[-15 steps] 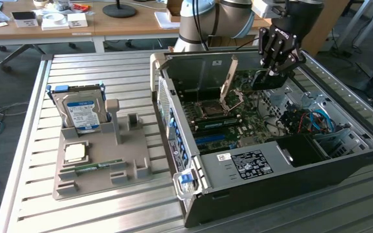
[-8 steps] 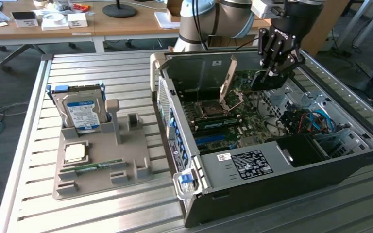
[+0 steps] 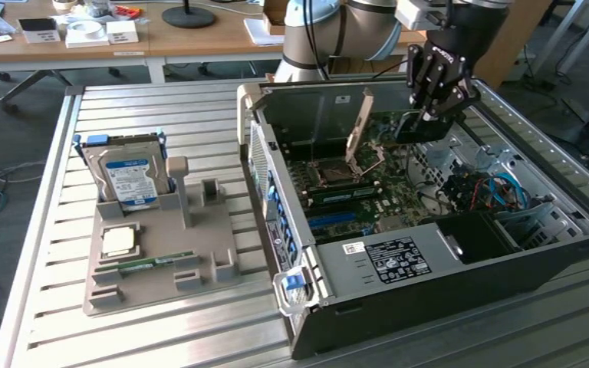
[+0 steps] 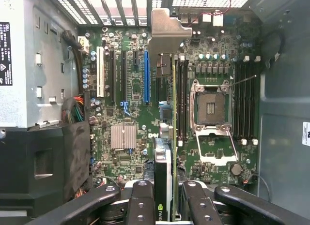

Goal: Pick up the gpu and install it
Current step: 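Insert the gpu into the slot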

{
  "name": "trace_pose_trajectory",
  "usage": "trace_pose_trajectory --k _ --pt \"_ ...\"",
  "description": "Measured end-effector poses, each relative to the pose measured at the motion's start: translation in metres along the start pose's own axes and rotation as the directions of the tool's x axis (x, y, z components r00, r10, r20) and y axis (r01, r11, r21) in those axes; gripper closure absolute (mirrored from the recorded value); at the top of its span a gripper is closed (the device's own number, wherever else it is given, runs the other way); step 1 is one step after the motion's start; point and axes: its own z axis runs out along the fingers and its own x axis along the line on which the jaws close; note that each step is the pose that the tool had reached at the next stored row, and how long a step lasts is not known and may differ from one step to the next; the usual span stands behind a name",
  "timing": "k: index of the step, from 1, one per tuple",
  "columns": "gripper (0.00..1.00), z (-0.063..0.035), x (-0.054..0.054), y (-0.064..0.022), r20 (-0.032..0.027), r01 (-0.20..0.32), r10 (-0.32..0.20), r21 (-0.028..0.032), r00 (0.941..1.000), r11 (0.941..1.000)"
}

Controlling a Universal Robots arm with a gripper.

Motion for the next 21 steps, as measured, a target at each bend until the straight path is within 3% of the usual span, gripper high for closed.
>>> trace_pose_trajectory --k 21 --pt "0.73 0.0009 0.0000 0.0027 0.0000 0.000 0.000 0.0000 1.0000 1.0000"
